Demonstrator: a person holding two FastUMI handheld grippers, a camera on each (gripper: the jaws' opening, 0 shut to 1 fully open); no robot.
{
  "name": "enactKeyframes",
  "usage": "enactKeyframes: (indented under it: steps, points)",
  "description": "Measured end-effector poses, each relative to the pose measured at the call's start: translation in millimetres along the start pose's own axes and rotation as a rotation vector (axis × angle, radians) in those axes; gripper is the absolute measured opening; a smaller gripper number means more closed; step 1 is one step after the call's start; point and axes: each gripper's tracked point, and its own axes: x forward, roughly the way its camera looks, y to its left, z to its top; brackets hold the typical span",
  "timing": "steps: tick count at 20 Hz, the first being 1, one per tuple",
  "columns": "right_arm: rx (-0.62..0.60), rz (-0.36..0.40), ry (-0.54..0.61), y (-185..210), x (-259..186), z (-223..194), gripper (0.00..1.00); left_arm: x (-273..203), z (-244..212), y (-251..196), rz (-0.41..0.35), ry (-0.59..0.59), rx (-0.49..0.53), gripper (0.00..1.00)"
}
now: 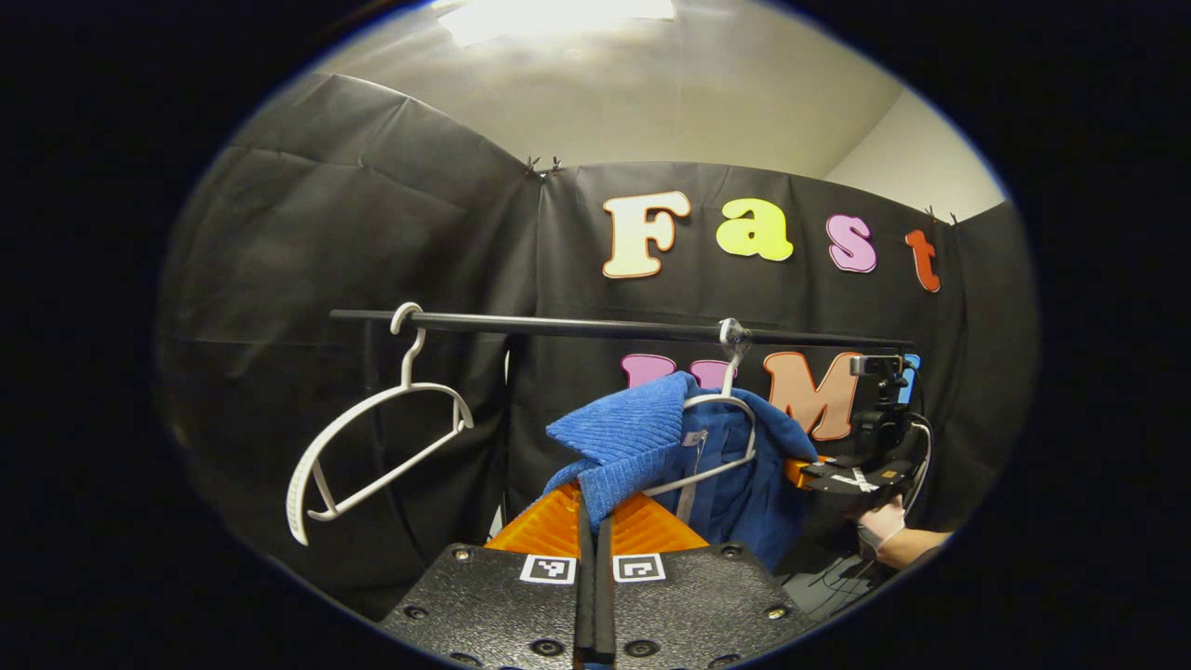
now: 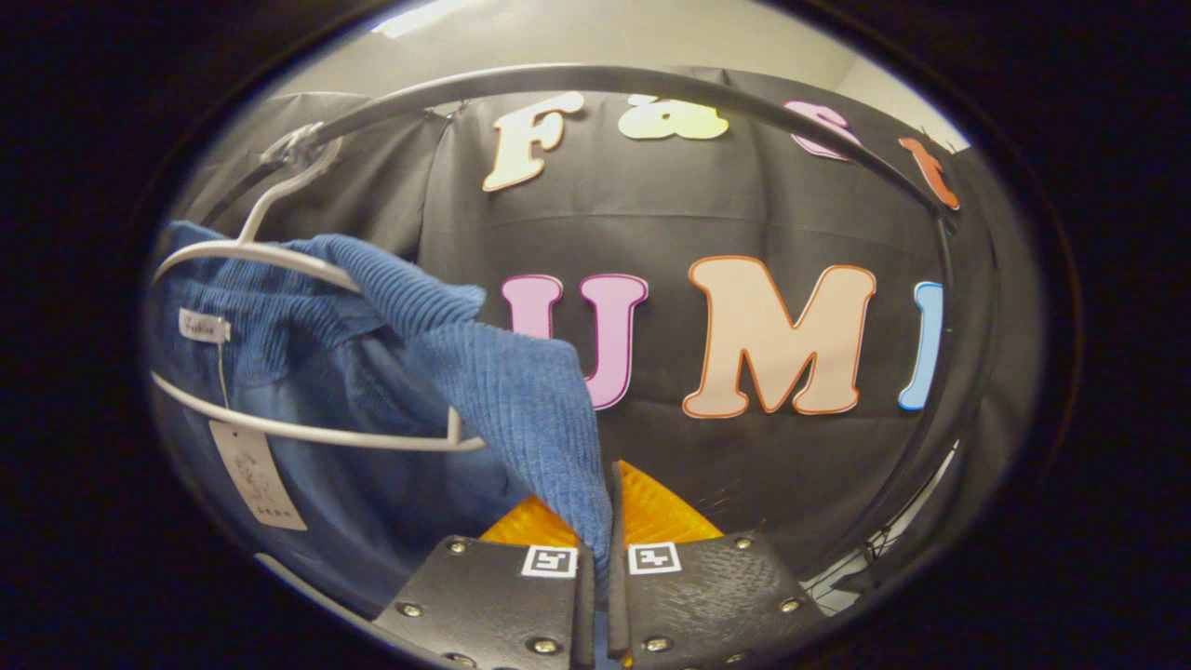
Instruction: Grasp the clothes on the hanger with both hands and then place them into the laundry hamper below.
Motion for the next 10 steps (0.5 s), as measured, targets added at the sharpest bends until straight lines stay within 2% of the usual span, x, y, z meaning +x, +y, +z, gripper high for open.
enactKeyframes:
  steps: [1,2,3,6,10]
  points:
    - [0.008,-0.001,-0.011,-3.4,1.9,4.3,0.06,-0.7,2.5,2.5,0.007,-0.002,-0.003,0.01]
    - [0.015,-0.001,-0.02,-6.4,3.9,8.7,0.01,-1.6,5.0,6.2,0.014,-0.003,-0.012,0.0]
    - [0.024,0.001,-0.032,-8.7,4.9,13.2,0.06,-2.7,5.1,8.0,0.021,-0.005,-0.021,0.0]
    - [0.046,0.002,-0.067,-16.2,7.6,27.9,0.06,-2.4,12.8,24.0,0.058,-0.015,-0.026,0.0]
    - [0.013,0.007,-0.099,-19.5,10.9,38.5,0.06,4.4,17.7,40.5,0.104,-0.026,0.027,0.01]
